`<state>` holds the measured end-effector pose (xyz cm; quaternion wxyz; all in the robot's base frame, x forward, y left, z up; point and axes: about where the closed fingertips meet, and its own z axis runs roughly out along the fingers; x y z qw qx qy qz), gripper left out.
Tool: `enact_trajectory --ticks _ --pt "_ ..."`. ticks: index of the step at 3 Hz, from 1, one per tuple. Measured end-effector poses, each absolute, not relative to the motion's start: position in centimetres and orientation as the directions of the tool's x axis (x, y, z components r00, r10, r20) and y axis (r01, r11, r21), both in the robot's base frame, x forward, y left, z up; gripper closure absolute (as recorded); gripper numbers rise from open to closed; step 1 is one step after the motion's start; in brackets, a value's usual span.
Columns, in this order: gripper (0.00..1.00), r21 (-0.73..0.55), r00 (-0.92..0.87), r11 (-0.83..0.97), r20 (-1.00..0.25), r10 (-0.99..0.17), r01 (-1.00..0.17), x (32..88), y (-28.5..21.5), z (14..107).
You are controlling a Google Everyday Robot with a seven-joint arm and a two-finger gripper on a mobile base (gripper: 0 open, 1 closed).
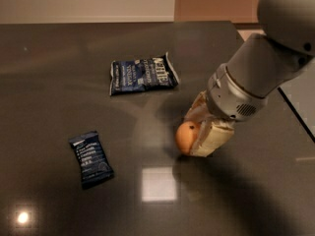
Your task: Move orange near rxbar blueberry
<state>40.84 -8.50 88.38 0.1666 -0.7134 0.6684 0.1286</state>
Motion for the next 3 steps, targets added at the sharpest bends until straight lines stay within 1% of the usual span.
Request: enact_trajectory --ticks 1,3 --pt "1.0 -0.076 0.111 -0.086 -0.438 -0.892 -0.993 41.6 -5.3 89.7" --pt "1.0 -0.092 0.201 -0.179 -0.484 -0.852 -0.98 41.8 -0.7 89.6"
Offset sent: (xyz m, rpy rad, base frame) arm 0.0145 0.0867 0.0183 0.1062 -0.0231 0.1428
